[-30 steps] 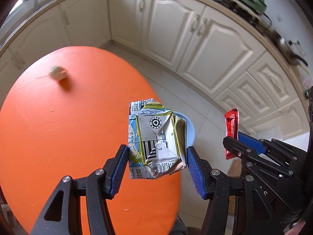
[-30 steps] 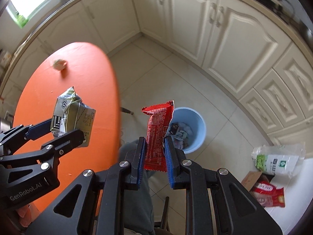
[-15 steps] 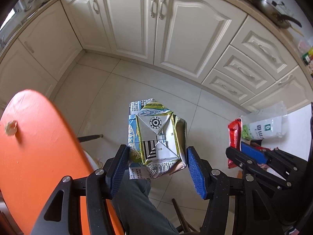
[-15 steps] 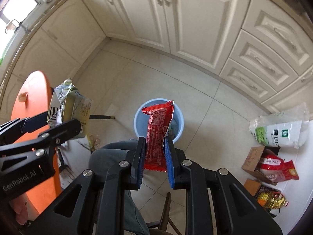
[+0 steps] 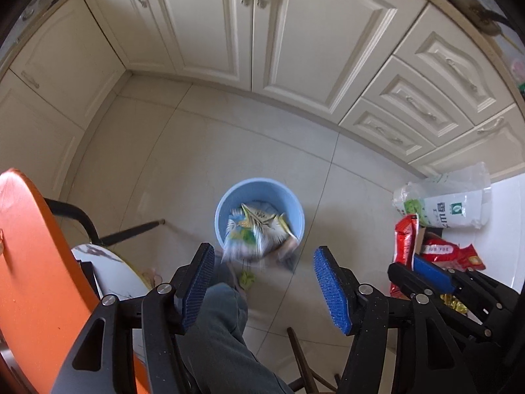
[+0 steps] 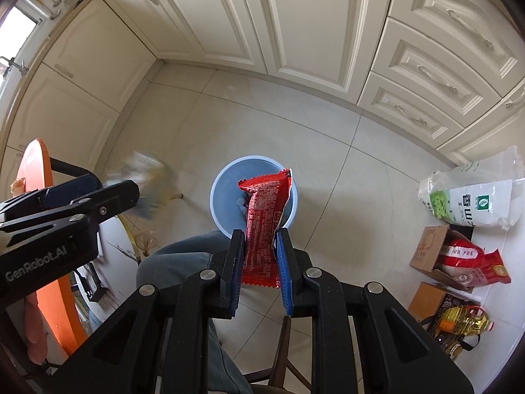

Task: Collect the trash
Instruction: 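Open both tools to drop the chip bag and wrapper into the bucket, then move both open tools back over the white tissue on the table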

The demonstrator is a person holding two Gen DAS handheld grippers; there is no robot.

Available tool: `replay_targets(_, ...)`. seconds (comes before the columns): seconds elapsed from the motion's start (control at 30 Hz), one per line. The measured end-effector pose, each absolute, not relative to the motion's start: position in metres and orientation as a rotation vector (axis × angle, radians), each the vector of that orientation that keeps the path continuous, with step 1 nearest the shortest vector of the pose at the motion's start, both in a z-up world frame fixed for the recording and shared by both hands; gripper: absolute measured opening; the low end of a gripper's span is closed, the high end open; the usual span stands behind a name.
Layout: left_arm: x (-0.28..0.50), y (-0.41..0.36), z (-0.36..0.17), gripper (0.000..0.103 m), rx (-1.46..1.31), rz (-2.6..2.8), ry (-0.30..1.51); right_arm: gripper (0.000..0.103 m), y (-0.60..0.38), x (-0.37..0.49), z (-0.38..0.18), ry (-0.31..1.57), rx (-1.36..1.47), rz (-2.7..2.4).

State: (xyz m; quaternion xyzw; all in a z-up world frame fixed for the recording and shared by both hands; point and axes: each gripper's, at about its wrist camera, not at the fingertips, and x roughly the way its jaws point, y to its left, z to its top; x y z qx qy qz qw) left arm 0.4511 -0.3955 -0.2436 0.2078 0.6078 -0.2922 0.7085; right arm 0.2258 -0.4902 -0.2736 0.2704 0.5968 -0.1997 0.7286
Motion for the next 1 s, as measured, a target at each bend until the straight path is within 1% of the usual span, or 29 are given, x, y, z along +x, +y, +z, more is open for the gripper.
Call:
replay_targets(0.17,0.463,-0.406,-0.257,0.06,0.48,-0.614,1.367,0.019,-0.488,0.23,-0.28,1.33,0.602,-0.436)
replay_targets(0.37,0.469,-0.398,-0.256,0.06,0.46,-0.601,1.373,0.019,-0.482,0.247,-0.285,1.336,0.6,-0.406)
replay_targets(0.4,0.471,-0.395,-0.254,0.061,0.453,-0.597,1.373,0.022,-0.481,0.25,-0.284,1.333,0.599,-0.402)
replay_targets(0.5,0.472,-0.38,-0.248,0.062,0.434,-0.583,1.368,0.024,-0.474,0.262,-0.28,1.319,0.561,-0.4)
replay_targets(0.57,0.472,-0.372,-0.245,0.064,0.422,-0.575,1.364,0.038,-0.471,0.269,-0.277,1.31,0.543,-0.393)
replay_targets(0.6,0.473,-0.367,-0.243,0.064,0.415,-0.567,1.363,0.061,-0.472,0.271,-0.277,1.312,0.548,-0.39)
replay_targets(0.63,0.474,-0.363,-0.242,0.065,0.407,-0.557,1.361,0.076,-0.473,0.273,-0.277,1.308,0.554,-0.397)
replay_targets(0.7,0.475,-0.354,-0.236,0.065,0.388,-0.554,1.358,0.086,-0.475,0.274,-0.275,1.295,0.547,-0.431)
replay_targets(1.0,0.467,-0.335,-0.227,0.066,0.363,-0.57,1.365,0.086,-0.475,0.27,-0.277,1.313,0.595,-0.426)
